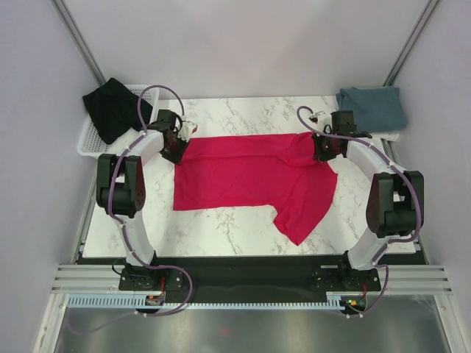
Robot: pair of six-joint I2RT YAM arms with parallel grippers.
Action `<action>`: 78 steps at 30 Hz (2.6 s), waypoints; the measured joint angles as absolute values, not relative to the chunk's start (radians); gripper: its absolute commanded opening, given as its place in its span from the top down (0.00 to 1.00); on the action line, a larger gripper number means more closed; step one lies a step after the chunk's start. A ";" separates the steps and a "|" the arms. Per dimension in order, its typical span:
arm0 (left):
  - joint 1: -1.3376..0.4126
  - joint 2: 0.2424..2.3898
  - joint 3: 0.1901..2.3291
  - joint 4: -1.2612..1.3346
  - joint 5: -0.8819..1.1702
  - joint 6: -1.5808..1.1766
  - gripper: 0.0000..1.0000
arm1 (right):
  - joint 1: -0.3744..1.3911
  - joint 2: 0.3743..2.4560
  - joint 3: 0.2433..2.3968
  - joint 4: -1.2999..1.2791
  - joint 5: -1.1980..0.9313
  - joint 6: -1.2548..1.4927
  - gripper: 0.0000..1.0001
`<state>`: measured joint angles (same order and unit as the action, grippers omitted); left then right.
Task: Fold and stack the t-shirts
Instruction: Fold the tshirt
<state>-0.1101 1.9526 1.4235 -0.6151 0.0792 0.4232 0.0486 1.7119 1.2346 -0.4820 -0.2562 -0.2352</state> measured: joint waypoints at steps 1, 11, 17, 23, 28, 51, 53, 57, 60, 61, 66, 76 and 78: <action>-0.108 1.953 1.423 -0.615 0.079 0.423 0.73 | 0.049 1.715 1.235 -0.479 -0.255 -0.235 1.00; -0.093 1.906 1.420 -0.625 0.076 0.408 0.60 | 0.049 1.719 1.239 -0.476 -0.253 -0.235 1.00; -0.103 1.871 1.493 -0.653 0.102 0.374 0.60 | 0.049 1.720 1.243 -0.471 -0.253 -0.232 1.00; -0.174 1.890 1.529 -0.675 0.141 0.332 0.60 | 0.049 1.731 1.258 -0.471 -0.253 -0.231 1.00; -0.262 1.962 1.545 -0.694 0.188 0.300 0.60 | 0.048 1.824 1.339 -0.448 -0.243 -0.220 1.00; -0.316 1.960 1.376 -0.731 0.232 0.268 0.60 | 0.026 2.098 1.612 -0.373 -0.124 -0.157 0.45; -0.316 1.960 1.372 -0.731 0.232 0.267 0.60 | 0.026 2.092 1.610 -0.373 -0.103 -0.164 0.42; -0.316 1.947 1.357 -0.731 0.233 0.266 0.60 | 0.026 1.998 1.536 -0.357 -0.094 -0.186 0.45; -0.316 1.932 1.353 -0.731 0.236 0.266 0.60 | 0.028 1.872 1.469 -0.367 -0.142 -0.187 0.51; -0.316 1.929 1.353 -0.731 0.237 0.266 0.60 | 0.031 1.846 1.462 -0.375 -0.162 -0.186 0.53; -0.316 1.918 1.353 -0.731 0.238 0.266 0.60 | 0.065 1.792 1.416 -0.399 -0.313 -0.146 0.58; -0.316 1.897 1.344 -0.731 0.238 0.266 0.60 | 0.115 1.946 1.351 -0.494 -0.415 -0.096 0.59; -0.316 1.894 1.339 -0.731 0.238 0.266 0.60 | 0.115 1.971 1.364 -0.500 -0.417 -0.091 0.60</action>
<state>-0.3164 1.8942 1.3392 -0.7311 0.2382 0.2661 0.1154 1.9705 1.3640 -0.4995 -0.4171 -0.0914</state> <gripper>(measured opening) 0.397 0.407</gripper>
